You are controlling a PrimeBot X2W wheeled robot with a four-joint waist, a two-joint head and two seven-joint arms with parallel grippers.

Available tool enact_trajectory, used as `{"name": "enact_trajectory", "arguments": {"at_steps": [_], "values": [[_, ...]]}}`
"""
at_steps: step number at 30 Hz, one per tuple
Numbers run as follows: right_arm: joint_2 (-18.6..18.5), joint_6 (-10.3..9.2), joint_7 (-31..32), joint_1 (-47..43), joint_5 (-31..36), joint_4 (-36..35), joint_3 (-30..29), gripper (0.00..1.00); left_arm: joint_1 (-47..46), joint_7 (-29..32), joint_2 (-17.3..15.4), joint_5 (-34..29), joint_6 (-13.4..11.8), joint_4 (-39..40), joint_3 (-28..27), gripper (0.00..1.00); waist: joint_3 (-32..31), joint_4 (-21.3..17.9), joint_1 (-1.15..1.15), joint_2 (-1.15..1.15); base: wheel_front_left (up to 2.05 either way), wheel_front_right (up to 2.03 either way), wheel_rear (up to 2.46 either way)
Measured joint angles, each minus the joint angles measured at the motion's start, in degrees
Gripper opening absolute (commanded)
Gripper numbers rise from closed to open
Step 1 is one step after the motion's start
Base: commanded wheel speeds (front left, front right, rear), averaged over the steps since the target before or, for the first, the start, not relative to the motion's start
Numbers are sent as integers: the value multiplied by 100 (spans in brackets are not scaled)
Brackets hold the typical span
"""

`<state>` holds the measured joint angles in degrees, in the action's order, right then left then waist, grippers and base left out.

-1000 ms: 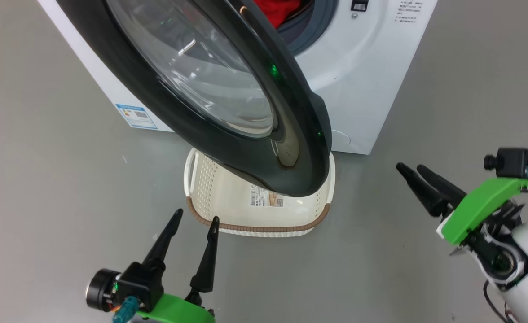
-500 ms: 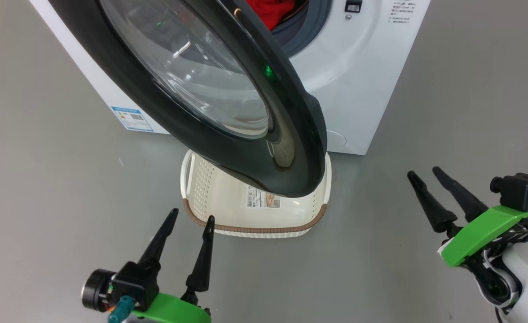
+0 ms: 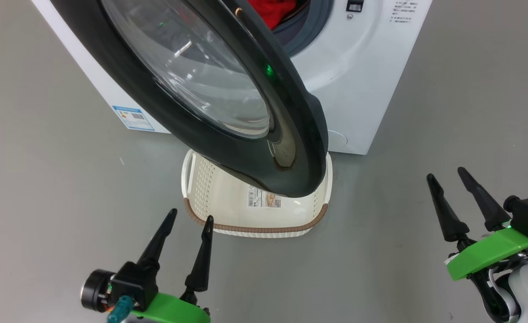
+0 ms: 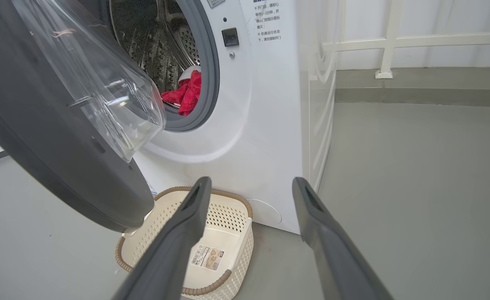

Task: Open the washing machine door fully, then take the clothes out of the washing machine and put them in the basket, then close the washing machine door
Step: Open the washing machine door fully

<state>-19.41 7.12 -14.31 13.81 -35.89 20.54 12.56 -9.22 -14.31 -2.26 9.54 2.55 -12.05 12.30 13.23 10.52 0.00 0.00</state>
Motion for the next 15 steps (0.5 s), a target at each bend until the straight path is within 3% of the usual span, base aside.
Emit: {"name": "enact_trajectory", "arguments": {"at_steps": [6, 15], "values": [[425, 1, -2, -346, 931, -247, -694, 100, 1, 0, 0, -1, 0, -10, 4, 100, -17, 17, 0, 0, 0, 0, 0], [990, 2, -16, -934, 1540, -617, -1550, 100, 9, 0, 0, -1, 0, -20, 10, 100, -52, 52, 0, 0, 0, 0, 0]]}}
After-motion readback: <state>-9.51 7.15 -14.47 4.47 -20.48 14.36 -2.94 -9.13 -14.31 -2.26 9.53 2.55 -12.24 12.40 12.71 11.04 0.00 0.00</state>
